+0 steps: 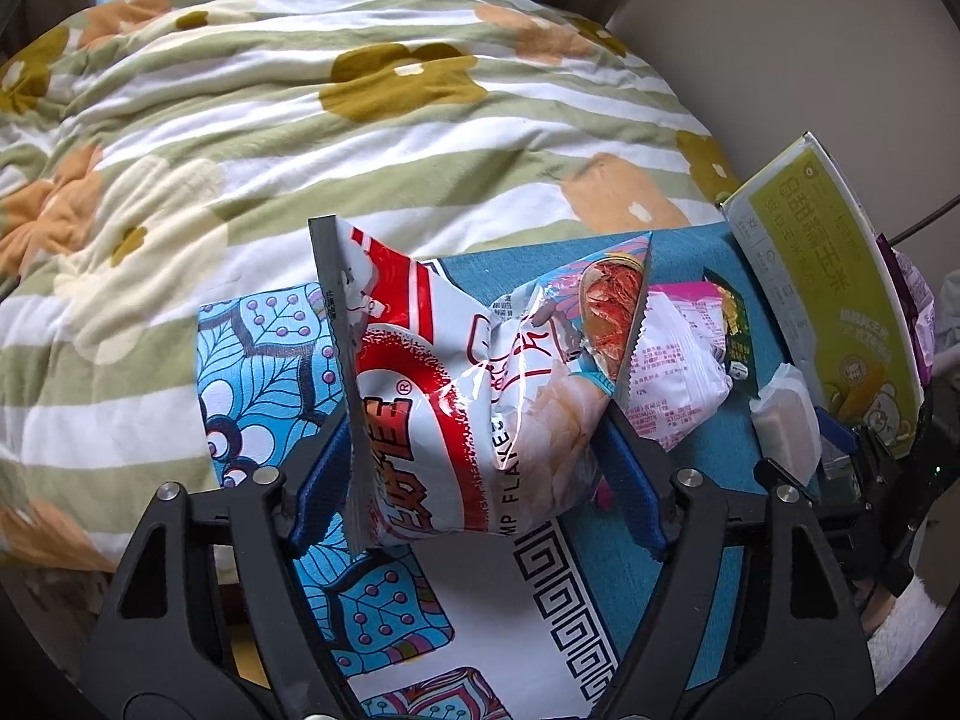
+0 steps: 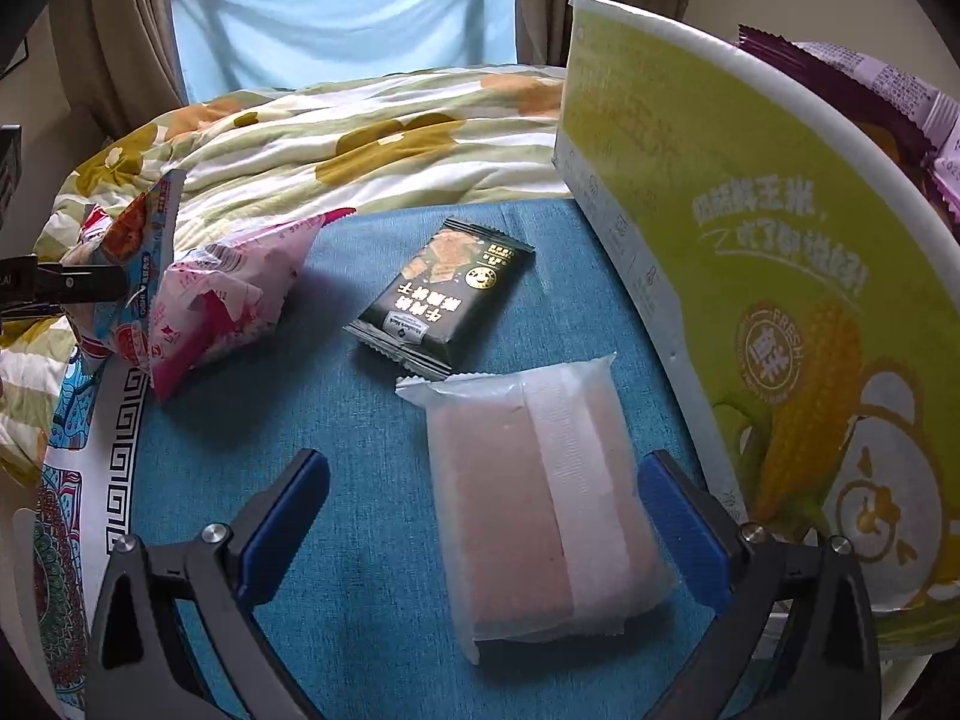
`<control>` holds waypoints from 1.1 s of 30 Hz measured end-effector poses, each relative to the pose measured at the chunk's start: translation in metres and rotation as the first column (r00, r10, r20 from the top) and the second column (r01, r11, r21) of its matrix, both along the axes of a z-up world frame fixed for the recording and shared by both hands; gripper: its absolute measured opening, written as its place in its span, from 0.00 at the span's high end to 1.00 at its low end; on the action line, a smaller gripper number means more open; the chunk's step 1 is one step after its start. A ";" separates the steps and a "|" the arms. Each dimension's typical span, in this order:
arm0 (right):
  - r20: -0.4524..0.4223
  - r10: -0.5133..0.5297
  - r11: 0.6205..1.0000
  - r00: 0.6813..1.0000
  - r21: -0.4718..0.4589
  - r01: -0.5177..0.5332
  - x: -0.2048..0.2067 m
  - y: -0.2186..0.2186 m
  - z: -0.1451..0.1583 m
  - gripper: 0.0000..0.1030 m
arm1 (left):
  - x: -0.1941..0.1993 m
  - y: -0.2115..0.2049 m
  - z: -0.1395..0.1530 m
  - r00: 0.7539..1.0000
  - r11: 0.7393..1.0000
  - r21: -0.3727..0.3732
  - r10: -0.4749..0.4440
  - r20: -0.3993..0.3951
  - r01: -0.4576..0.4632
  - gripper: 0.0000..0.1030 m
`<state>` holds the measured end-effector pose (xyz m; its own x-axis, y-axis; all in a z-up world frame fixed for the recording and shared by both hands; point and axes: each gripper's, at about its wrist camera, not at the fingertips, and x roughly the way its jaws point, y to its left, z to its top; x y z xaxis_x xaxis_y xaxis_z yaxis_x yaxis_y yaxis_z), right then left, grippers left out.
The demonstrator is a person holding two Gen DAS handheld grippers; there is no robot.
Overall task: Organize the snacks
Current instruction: 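Grasp the shrimp flakes bag with the left tool while the right tool grasps the white wrapped pack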
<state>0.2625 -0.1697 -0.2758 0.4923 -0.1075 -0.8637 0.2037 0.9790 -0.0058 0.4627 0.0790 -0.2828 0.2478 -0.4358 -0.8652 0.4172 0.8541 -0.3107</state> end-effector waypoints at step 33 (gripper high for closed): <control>-0.046 0.058 0.998 0.997 0.032 -0.057 -0.001 -0.010 -0.013 0.40 | -0.054 0.012 0.026 0.998 0.998 -0.011 0.058 0.027 -0.057 0.35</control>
<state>0.2617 -0.1793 -0.2886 0.4561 -0.0538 -0.8883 0.1474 0.9890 0.0158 0.4088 0.0910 -0.2568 0.2963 -0.4289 -0.8534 0.3760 0.8737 -0.3085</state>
